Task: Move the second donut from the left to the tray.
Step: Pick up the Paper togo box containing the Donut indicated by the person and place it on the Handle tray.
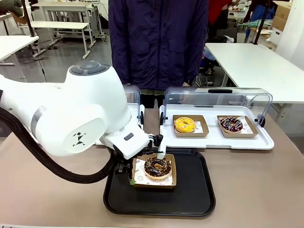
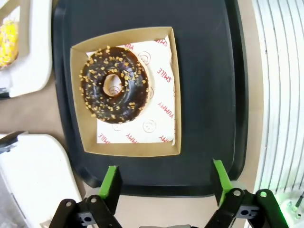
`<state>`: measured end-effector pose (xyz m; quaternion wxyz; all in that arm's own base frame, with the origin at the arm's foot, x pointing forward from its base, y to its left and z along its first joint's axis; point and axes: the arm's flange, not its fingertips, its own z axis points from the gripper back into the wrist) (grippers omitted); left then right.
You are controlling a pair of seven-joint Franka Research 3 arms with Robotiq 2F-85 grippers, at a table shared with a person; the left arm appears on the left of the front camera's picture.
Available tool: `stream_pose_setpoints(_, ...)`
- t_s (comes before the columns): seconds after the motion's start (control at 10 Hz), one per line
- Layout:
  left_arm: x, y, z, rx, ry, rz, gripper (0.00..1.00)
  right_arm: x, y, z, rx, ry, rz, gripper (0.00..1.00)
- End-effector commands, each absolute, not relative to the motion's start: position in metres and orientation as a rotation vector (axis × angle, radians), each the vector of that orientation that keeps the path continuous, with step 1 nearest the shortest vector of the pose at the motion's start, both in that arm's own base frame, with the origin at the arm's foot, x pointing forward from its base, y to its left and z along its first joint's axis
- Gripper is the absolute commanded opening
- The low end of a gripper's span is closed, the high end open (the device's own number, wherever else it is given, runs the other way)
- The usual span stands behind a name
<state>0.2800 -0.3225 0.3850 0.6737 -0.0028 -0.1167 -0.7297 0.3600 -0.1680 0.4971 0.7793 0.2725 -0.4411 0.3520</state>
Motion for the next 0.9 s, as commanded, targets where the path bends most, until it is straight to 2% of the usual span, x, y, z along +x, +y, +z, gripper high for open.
stream_pose_setpoints(0.0,0.2844,-0.3142,0.3922,-0.032,-0.271,-1.649,1.00,0.3631,-0.1679,0.4973,0.590,-0.996,0.773,1.00)
stream_pose_setpoints(0.8,0.2800,-0.3225,0.3850,-0.006,-0.263,-1.642,1.00,0.3631,-0.1679,0.4973,0.590,-0.996,0.773,1.00)
